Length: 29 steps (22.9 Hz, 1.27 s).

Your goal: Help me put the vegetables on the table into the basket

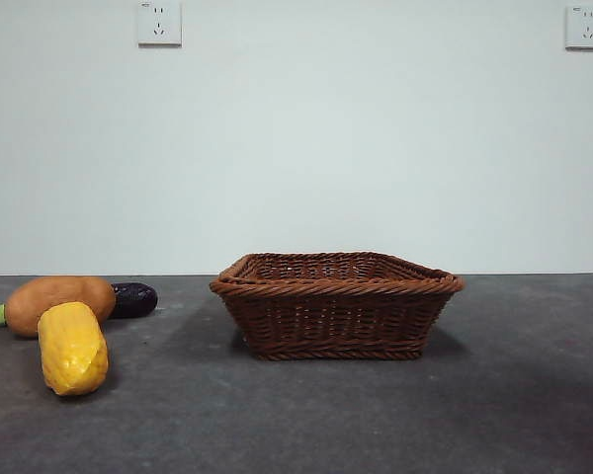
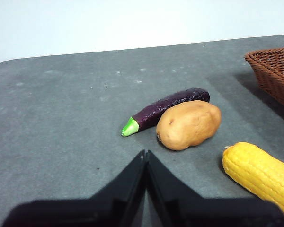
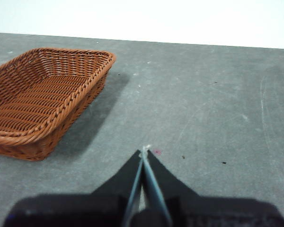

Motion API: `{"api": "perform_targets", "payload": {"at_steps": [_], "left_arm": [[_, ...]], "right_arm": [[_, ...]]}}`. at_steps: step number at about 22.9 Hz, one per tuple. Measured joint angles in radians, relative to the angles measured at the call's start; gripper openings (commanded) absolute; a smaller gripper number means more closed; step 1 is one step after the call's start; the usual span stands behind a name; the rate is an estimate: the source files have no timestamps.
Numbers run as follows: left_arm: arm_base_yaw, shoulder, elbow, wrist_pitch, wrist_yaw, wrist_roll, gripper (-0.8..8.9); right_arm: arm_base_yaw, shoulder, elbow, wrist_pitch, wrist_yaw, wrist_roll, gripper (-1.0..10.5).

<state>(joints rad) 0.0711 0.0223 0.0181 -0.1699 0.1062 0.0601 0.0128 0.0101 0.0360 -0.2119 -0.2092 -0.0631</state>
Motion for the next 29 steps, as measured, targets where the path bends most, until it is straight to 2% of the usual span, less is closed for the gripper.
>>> {"api": "perform_targets", "payload": {"at_steps": [11, 24, 29], "left_arm": [[0.000, 0.000, 0.000, 0.000, 0.002, -0.005, -0.04], [0.000, 0.000, 0.000, 0.000, 0.005, -0.080, -0.06], [0.000, 0.001, 0.008, -0.010, 0.035, -0.139, -0.06]], "right_arm": [[0.000, 0.000, 0.000, 0.000, -0.004, 0.009, 0.0], [0.000, 0.000, 0.000, 0.002, -0.026, 0.176, -0.1], [0.000, 0.001, 0.026, -0.014, -0.034, 0.278, -0.1]]}}
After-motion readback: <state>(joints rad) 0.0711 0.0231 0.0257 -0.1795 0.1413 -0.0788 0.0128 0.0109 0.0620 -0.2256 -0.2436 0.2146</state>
